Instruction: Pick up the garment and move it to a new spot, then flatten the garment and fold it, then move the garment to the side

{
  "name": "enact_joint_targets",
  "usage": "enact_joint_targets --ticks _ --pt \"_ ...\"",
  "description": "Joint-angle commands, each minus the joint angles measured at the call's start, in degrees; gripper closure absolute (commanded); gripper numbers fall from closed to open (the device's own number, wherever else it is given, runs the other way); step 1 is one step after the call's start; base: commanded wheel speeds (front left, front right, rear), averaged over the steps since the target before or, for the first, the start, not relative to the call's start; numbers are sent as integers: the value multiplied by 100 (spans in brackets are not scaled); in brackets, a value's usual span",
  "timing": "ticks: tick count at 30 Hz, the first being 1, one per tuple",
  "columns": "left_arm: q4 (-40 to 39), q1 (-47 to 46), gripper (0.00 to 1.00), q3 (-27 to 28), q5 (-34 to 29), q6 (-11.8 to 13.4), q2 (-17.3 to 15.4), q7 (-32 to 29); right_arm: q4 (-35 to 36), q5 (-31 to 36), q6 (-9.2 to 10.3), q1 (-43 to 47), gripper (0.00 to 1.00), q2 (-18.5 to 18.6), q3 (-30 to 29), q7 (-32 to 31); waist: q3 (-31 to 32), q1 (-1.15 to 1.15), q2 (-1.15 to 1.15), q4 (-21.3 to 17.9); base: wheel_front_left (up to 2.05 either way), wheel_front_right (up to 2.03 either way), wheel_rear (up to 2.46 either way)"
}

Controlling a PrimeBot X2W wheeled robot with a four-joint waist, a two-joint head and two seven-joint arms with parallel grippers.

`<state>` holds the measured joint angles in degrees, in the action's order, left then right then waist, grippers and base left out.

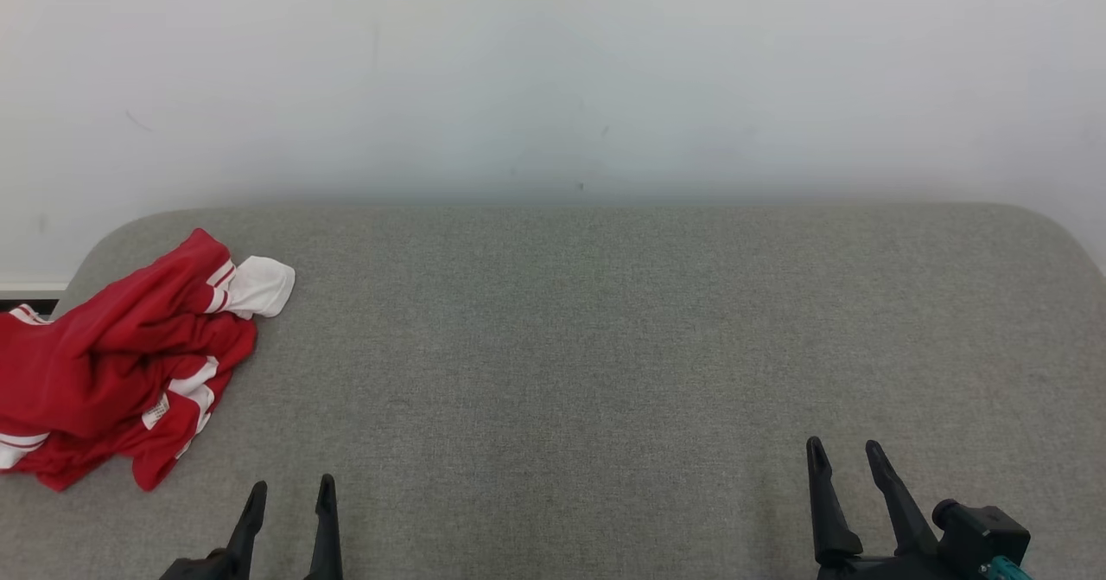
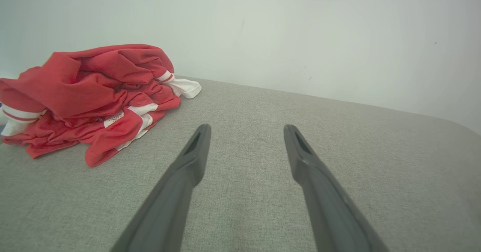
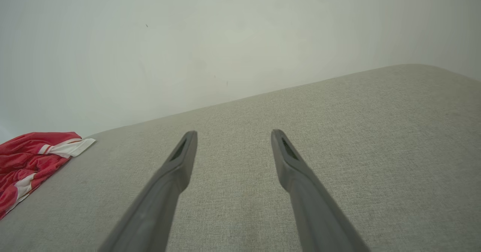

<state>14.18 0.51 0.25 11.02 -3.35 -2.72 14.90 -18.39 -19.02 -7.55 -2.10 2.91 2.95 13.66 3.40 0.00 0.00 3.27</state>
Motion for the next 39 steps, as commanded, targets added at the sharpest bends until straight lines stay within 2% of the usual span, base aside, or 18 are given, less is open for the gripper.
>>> enact_joint_targets --ticks 1,23,31,39 --pt "27 35 0 9 -13 0 -30 39 -7 51 12 80 0 -2 3 27 4 0 0 -3 0 0 0" --pt "82 -21 0 -13 119 6 -30 32 12 117 12 113 0 -1 -20 -2 -5 0 0 64 0 0 0" --pt "59 -7 0 2 82 38 -30 28 14 155 12 113 0 -2 -8 2 -8 0 0 439 0 0 0" --pt "27 33 0 99 18 21 -32 28 16 100 12 132 0 -3 9 30 -12 0 0 1136 0 0 0"
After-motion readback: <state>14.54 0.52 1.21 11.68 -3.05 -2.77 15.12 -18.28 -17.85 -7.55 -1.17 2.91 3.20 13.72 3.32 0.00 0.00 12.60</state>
